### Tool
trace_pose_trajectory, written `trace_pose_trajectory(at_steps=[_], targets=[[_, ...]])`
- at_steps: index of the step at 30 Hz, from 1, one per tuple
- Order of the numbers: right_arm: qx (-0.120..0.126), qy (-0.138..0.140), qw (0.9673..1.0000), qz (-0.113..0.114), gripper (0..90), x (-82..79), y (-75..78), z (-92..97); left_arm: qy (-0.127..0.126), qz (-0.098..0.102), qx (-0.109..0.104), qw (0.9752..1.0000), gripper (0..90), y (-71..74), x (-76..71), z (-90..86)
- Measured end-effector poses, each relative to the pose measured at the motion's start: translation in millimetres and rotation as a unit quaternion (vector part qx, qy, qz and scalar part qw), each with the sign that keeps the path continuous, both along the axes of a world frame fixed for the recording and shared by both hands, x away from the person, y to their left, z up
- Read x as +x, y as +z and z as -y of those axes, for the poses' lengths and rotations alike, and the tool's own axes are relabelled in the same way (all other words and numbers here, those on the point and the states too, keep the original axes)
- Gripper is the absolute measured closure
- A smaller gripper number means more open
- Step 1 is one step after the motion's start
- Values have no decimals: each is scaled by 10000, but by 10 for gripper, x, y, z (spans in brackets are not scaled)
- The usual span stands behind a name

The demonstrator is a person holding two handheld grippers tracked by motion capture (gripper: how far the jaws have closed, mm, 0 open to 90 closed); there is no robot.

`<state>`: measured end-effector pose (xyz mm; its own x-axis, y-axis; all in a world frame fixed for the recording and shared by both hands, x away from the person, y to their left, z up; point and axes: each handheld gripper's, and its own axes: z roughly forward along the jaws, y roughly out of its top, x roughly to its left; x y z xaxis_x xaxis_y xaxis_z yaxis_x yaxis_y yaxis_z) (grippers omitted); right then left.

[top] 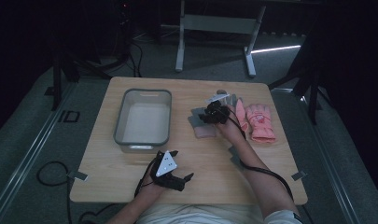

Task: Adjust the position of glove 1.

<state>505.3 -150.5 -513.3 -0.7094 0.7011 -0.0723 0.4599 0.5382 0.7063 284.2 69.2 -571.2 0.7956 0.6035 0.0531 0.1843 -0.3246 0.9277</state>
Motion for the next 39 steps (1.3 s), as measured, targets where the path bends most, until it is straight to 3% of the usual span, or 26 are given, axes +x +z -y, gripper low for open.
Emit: trace_pose_trajectory(at_steps=[9,11,16,17,18,20,21,23,26,28,29,33,37,38,39], targets=[[-304,-323,9985,-320,623,154,-219,-39,-19,39,30,10000,11,-1,-8,7],[-462,-378,9973,-429,631,190,-312,-47,-21,11,5,10000,11,0,-4,1],[-517,-365,9967,-500,677,199,-306,-63,-22,-1,-9,10000,11,0,1,-4],[-543,-377,9962,-561,806,201,-296,-82,-11,6,2,10000,11,0,-3,2],[-549,-401,9958,-607,833,201,-289,-98,-11,7,0,10000,11,0,-3,0],[-545,-429,9954,-654,845,205,-282,-112,-14,5,-5,10000,11,0,-2,-2],[-510,-471,9944,-796,855,200,-243,-131,-12,-4,-18,10000,11,-1,0,-3],[-381,-510,9946,-820,856,152,-153,-123,-12,-2,-22,10000,11,-1,1,-4],[-28,-639,9953,-722,858,-9,52,-73,-10,4,-15,10000,11,0,-1,-4],[41,-715,9953,-644,858,-84,130,-52,-10,6,-7,10000,11,0,-2,-3],[291,-801,9947,-583,859,-247,282,-8,-3,11,-1,10000,11,0,-3,0],[572,-999,9928,-343,859,-614,544,73,6,29,11,10000,10,-1,-7,4],[788,-1164,9899,-164,859,-985,665,131,19,19,9,10000,11,0,-7,4],[788,-1164,9899,-164,859,-985,665,131,19,19,9,10000,10,0,-7,4],[868,-1213,9887,-175,859,-1137,661,151,23,29,13,10000,11,0,-7,5]])
